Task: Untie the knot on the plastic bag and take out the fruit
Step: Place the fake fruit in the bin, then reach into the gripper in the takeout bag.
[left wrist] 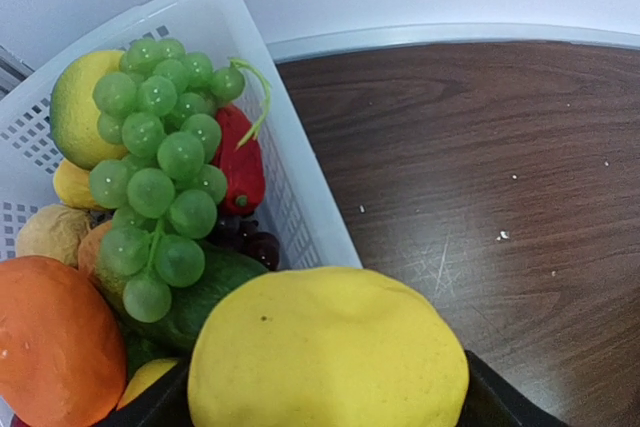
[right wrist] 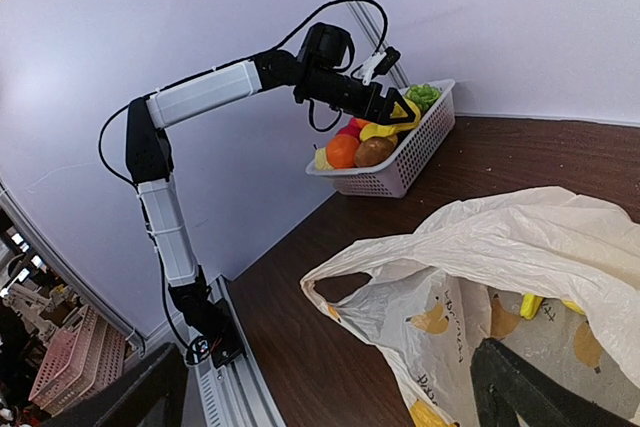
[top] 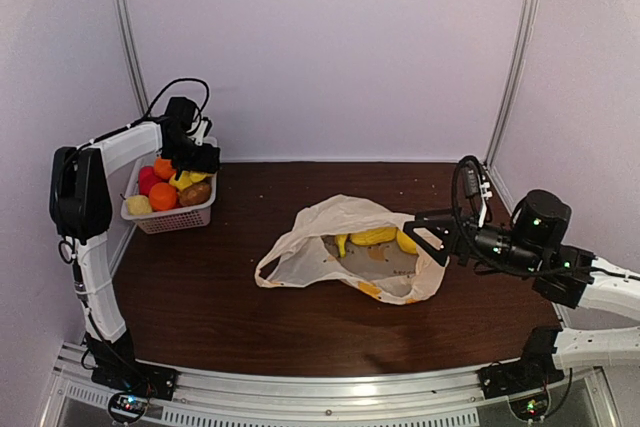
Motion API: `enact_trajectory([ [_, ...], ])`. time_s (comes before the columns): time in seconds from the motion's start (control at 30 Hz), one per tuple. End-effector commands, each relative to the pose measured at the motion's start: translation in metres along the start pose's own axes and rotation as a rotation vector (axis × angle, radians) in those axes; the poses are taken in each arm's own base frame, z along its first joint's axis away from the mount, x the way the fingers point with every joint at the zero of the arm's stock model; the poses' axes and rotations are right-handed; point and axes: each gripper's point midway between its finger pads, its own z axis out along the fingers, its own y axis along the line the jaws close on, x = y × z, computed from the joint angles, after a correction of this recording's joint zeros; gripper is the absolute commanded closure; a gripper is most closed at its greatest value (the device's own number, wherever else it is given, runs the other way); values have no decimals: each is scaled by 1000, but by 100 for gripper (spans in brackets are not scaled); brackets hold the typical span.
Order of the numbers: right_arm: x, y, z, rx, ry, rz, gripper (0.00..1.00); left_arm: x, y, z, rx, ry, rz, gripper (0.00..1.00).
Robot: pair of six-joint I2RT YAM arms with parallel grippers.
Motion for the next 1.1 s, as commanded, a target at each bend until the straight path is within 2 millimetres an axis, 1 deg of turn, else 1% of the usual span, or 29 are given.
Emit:
enact_trajectory([
  [0.0, 0, -3, -2, 6, -15, 2, 0, -1, 10, 0, -37, 1, -14, 16],
  [0.13, 0, -3, -2, 7, -13, 2, 0, -2, 11, -2, -43, -4, -9, 13],
  [0.3, 1, -4, -1, 7, -11, 5, 0, -5, 11, -6, -46, -15, -7, 11],
  [0.43, 3, -5, 0, 6, -7, 6, 0, -14, 13, -18, -49, -50, -8, 7],
  [0.5, 3, -5, 1, 5, -6, 6, 0, -18, 14, -26, -57, -71, -8, 3],
  [0.6, 3, -5, 1, 7, -5, 5, 0, -24, 17, -39, -74, -110, -6, 2],
  [0.77, 4, -6, 0, 11, -5, 5, 0, -38, 21, -68, -91, -214, -11, 2],
  [0.87, 5, -7, 0, 20, -1, 3, 0, -48, 15, -90, -59, -291, 10, 2],
  [0.93, 4, -9, 0, 34, 2, -1, 0, -55, 9, -109, -26, -345, 38, 2],
  [0.97, 3, -10, -1, 44, 2, -5, 0, -58, 6, -122, -9, -372, 50, 2],
  [1.0, 3, -11, -2, 54, 4, -10, 0, -62, -1, -140, 25, -408, 65, 2],
  [1.07, 1, -16, -6, 94, 6, -18, 0, -58, -16, -161, 111, -450, 91, 4],
])
